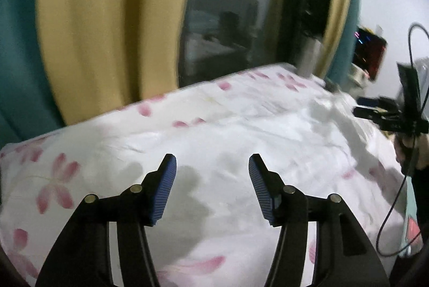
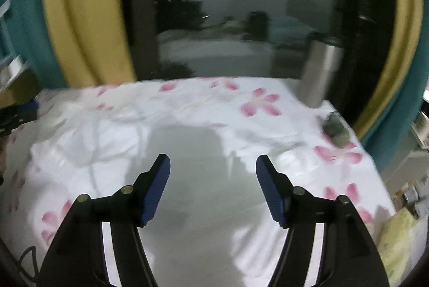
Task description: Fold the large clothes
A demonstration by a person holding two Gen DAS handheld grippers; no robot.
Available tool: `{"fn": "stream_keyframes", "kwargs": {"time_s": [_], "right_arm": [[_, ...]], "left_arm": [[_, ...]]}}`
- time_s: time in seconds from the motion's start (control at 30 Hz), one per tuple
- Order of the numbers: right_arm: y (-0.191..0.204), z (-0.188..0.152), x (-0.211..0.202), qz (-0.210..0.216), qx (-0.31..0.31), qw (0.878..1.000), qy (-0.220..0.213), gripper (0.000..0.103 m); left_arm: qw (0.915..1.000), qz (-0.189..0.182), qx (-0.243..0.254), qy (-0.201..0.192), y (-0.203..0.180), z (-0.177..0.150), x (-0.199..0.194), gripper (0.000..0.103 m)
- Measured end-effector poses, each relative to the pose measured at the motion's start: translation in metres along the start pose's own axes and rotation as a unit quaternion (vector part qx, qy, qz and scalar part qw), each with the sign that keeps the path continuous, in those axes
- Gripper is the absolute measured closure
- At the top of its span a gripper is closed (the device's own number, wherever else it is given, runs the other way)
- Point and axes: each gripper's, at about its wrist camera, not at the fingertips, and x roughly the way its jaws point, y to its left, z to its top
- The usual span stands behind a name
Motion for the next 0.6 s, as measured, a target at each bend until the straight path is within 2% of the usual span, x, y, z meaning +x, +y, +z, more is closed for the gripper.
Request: {"fn": "stream_keyframes", "kwargs": {"time_s": [0.23, 0.4, 0.6], "right_arm": [[0.039, -0.022, 0.008, 0.029, -0.04, 0.998, 0.029, 0.036], [0.047, -0.027, 0.013, 0.025, -0.054, 0.998, 0.038, 0.036], [0.051, -0.025, 0.012, 0.014, -0.06, 0.998, 0.035, 0.036]], "left_arm": [[0.9984, -0.033, 0.032, 0.032, -0.026, -0.016, 0.021, 0.043], [0.9967, -0.021, 0.052, 0.058, -0.035, -0.021, 0.033, 0.043], [0.9945, -0.019, 0.075, 0.07, -0.041, -0.023, 0.04, 0.044]]}}
